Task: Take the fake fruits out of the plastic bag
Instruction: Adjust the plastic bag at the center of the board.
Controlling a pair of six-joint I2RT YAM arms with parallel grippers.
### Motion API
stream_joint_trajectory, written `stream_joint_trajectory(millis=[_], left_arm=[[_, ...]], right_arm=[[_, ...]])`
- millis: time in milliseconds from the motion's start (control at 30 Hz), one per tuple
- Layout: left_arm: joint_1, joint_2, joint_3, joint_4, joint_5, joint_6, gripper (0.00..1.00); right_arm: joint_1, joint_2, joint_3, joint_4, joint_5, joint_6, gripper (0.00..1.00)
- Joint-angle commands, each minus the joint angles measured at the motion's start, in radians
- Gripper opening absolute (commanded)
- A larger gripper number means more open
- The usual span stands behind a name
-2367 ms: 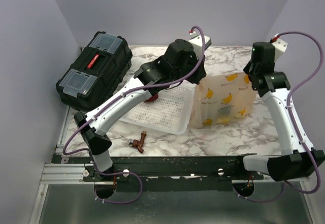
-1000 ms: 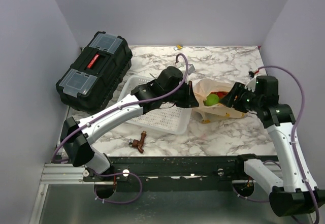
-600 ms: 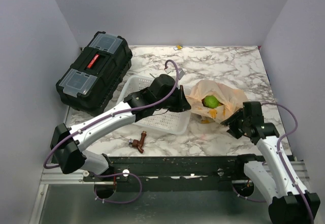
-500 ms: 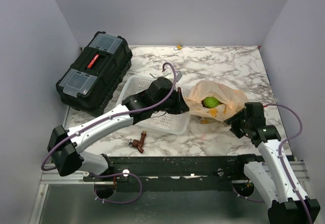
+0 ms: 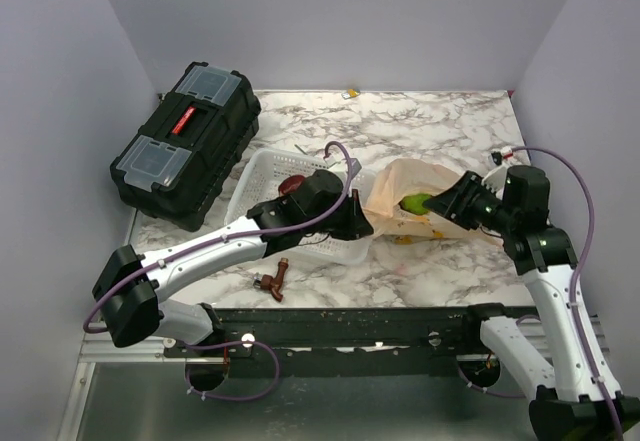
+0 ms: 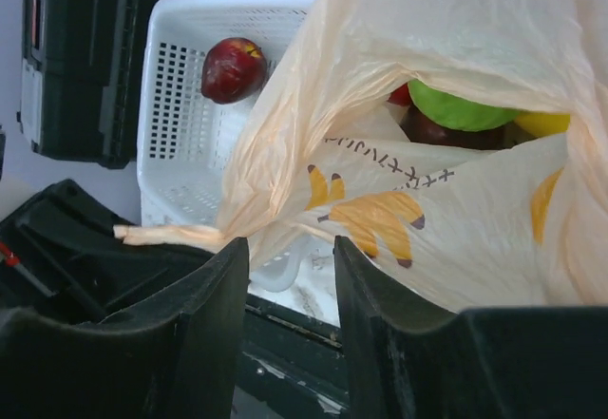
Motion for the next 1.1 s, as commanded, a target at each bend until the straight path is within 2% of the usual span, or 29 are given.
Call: stream_joint_trajectory(millis=[0,67,133,300,433,600,667,833,967,1033,1067], left_arm=[[-0.019,-0.007,0.007,0.032,0.004,-0.004,0.00],[-0.021,-0.009,0.007,0.023,-0.005,-0.005,0.00],[-0.023,-0.010,0.004,0.019,-0.011,-0.007,0.00],[-0.023,-0.005,0.014,0.025,-0.022,-0.004,0.00],[-0.023,0.005,0.019,0.028,-0.018,-0.003,0.00],[-0.023,0.007,0.014,0.017,-0.022,0.002,0.00],[-0.023,0.006,0.008,0.018,-0.021,0.002,0.00],[-0.023,0.005,-0.013,0.030,0.015,0.006,0.00],[-0.023,0.002,-0.055,0.061,0.051,0.018,0.00],[-0.023,-0.006,-0.088,0.084,0.053,0.013,0.00],[-0.023,-0.008,-0.100,0.088,0.052,0.010,0.00]], right_arm=[[-0.003,0.097,0.013,0.070,-0.051,-0.041,0.38],[-0.003,0.132,0.017,0.111,-0.080,-0.037,0.38],[-0.003,0.152,-0.015,0.173,-0.067,-0.013,0.43],[-0.003,0.214,-0.180,0.299,-0.024,0.057,0.46],[-0.003,0.201,-0.349,0.370,0.117,0.118,0.47],[-0.003,0.128,-0.414,0.273,0.343,0.232,0.47],[-0.003,0.095,-0.447,0.275,0.405,0.252,0.51],[-0.003,0.086,-0.407,0.205,0.568,0.244,0.56],[-0.003,0.062,-0.307,0.134,0.735,0.216,0.67],[-0.003,0.049,-0.278,0.132,0.825,0.209,0.76],[-0.003,0.049,-0.268,0.130,0.864,0.205,0.77]])
